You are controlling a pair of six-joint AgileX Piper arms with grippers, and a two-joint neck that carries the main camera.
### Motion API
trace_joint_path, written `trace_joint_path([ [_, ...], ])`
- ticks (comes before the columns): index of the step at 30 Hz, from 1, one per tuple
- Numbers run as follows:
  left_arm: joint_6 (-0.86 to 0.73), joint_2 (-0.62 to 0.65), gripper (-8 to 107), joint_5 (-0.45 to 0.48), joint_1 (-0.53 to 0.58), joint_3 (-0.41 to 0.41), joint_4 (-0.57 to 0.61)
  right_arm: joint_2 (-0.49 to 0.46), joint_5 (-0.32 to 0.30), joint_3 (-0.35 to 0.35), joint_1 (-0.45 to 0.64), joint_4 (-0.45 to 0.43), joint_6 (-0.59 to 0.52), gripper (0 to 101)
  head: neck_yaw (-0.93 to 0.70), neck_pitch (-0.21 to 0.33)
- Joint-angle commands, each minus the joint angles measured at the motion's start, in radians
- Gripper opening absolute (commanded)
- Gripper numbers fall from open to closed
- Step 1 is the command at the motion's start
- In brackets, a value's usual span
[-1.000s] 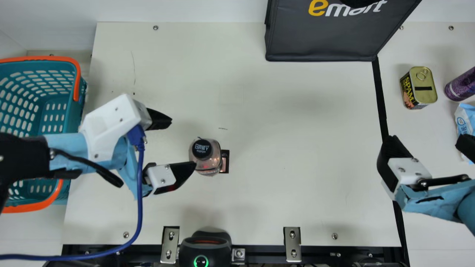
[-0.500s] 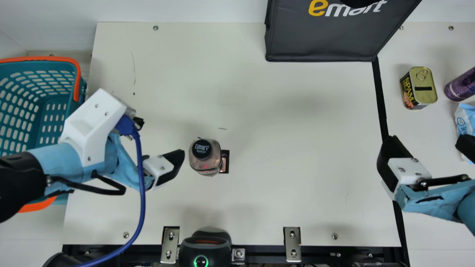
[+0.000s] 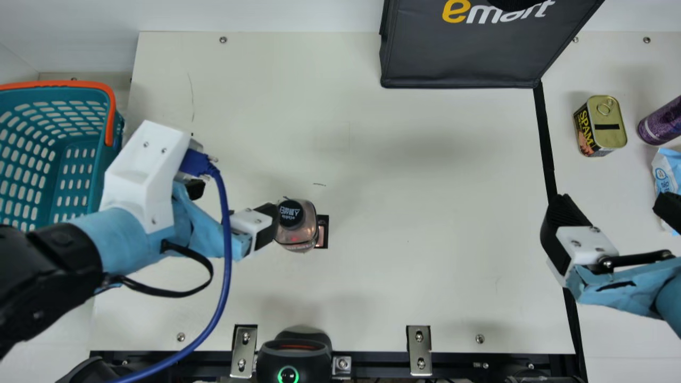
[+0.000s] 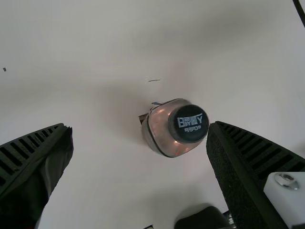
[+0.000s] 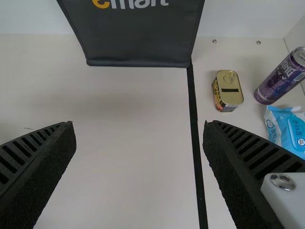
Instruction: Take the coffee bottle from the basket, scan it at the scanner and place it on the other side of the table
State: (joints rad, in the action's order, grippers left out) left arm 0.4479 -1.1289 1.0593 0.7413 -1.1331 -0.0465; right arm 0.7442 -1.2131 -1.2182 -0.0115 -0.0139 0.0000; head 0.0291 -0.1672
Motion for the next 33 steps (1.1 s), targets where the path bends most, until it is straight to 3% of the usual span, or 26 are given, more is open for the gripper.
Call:
trace_joint_path([
  [1, 0.219, -0.012, 90, 0.010, 0.076, -0.015, -0.062, 0.000, 0.000, 0.000, 0.000, 0.000, 0.000, 95, -0.002, 0.029],
  [18, 0.712, -0.143, 90, 0.100, 0.366, -0.071, -0.361, 0.000, 0.000, 0.000, 0.000, 0.000, 0.000, 95, -0.002, 0.029],
  [33, 0.846, -0.267, 90, 0.104, 0.442, -0.046, -0.486, 0.000, -0.001, 0.000, 0.000, 0.000, 0.000, 95, -0.002, 0.029],
])
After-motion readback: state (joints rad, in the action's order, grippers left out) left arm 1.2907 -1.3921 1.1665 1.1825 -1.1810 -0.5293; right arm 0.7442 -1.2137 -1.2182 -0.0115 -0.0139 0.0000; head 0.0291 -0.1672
